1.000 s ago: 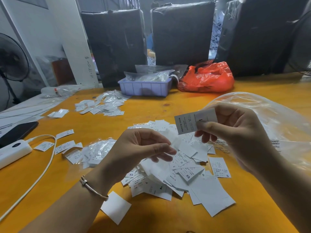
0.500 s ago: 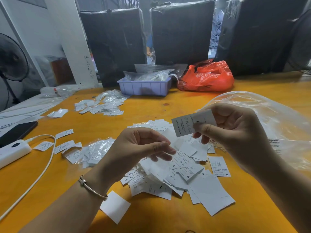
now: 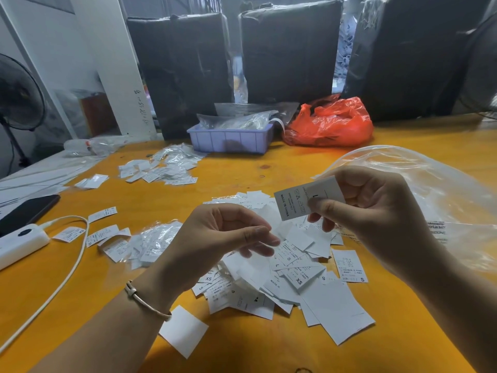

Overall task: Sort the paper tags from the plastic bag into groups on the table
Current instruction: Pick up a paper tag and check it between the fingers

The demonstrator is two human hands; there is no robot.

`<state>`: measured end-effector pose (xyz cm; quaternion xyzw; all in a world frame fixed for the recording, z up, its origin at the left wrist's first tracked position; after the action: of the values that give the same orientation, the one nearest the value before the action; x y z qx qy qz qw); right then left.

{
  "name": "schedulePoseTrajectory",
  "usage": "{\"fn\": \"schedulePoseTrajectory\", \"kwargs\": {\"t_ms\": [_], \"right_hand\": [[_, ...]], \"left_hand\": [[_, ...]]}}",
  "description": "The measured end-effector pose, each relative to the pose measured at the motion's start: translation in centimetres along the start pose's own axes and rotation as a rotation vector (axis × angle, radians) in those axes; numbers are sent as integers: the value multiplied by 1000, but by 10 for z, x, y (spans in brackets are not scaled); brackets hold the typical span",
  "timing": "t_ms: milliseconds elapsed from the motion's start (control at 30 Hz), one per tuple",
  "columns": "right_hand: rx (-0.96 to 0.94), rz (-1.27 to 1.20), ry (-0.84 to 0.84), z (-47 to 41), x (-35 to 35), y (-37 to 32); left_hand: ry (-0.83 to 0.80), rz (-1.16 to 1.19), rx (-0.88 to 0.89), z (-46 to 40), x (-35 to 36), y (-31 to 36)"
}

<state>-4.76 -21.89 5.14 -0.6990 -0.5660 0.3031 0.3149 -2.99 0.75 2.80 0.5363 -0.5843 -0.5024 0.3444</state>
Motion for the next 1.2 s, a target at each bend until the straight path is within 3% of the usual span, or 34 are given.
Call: {"fn": "schedulePoseTrajectory", "kwargs": {"t_ms": [533,767,1000,1200], "right_hand": [[10,20,-37,1,1,-2],[43,80,-153,4,6,1],[43,-141,69,-1,-2,-4],[-27,154,158,1,4,5]], "left_hand": [[27,-22,9,1,1,2],[22,-9,-10,1,1,1],[37,-17,21,1,2,2],[86,1,71,2,2,3]]}}
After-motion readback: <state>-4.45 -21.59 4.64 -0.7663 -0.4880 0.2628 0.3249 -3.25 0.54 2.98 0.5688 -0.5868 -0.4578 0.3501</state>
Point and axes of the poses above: each hand's wrist, its own z-axis away from the middle knuckle, its own x-axis out of the palm, y = z × x, the point moved 1 cm from there along -z, towards the middle knuckle, and after that the axes turned 15 degrees about y, right-handed, at the moved point
